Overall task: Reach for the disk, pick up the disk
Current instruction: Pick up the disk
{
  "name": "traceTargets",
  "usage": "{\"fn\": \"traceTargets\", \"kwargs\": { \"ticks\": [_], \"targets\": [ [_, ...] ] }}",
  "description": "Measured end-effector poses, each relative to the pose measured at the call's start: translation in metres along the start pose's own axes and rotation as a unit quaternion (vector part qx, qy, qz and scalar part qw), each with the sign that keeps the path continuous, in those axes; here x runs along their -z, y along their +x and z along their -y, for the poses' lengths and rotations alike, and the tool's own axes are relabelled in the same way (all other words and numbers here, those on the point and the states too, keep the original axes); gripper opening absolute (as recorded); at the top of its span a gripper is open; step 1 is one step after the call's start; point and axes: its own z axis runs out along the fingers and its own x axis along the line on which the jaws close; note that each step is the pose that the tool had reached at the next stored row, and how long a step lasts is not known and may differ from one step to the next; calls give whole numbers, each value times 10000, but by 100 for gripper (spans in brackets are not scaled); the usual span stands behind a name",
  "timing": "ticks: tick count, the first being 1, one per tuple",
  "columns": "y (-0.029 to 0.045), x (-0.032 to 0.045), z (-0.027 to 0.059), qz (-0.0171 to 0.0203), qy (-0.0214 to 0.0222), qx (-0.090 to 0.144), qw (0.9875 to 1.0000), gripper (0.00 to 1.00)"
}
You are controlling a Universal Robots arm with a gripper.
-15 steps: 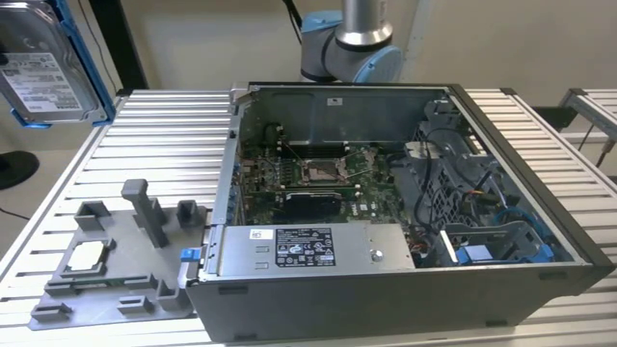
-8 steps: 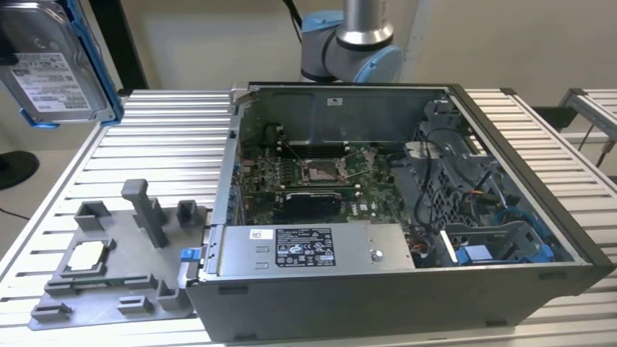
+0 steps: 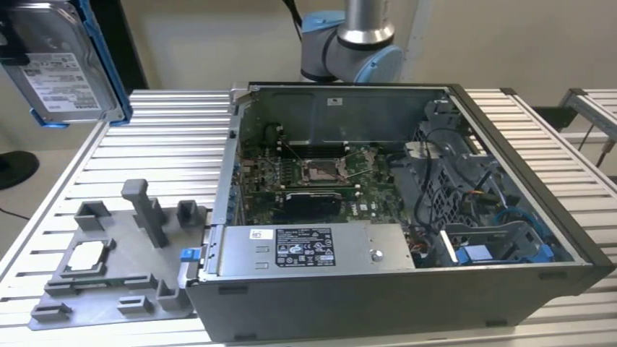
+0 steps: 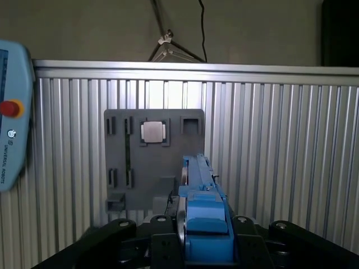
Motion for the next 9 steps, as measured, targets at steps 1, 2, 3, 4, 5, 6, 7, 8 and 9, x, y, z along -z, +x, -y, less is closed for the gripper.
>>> {"fn": "traceTargets", "kwargs": {
  "ticks": [1, 2, 3, 4, 5, 6, 7, 8, 9],
  "targets": [
    [0, 0, 13, 0, 0, 0, 10000, 0],
    [0, -1, 28, 0, 0, -1, 10000, 0],
    [0, -1, 44, 0, 0, 0, 10000, 0],
    [0, -2, 61, 0, 0, 0, 10000, 0],
    [0, -2, 75, 0, 0, -1, 10000, 0],
    [1, -3, 91, 0, 0, -1, 10000, 0],
    [1, -3, 107, 0, 0, -1, 10000, 0],
    [1, -3, 124, 0, 0, -1, 10000, 0],
    [1, -4, 142, 0, 0, 0, 10000, 0]
  ]
}}
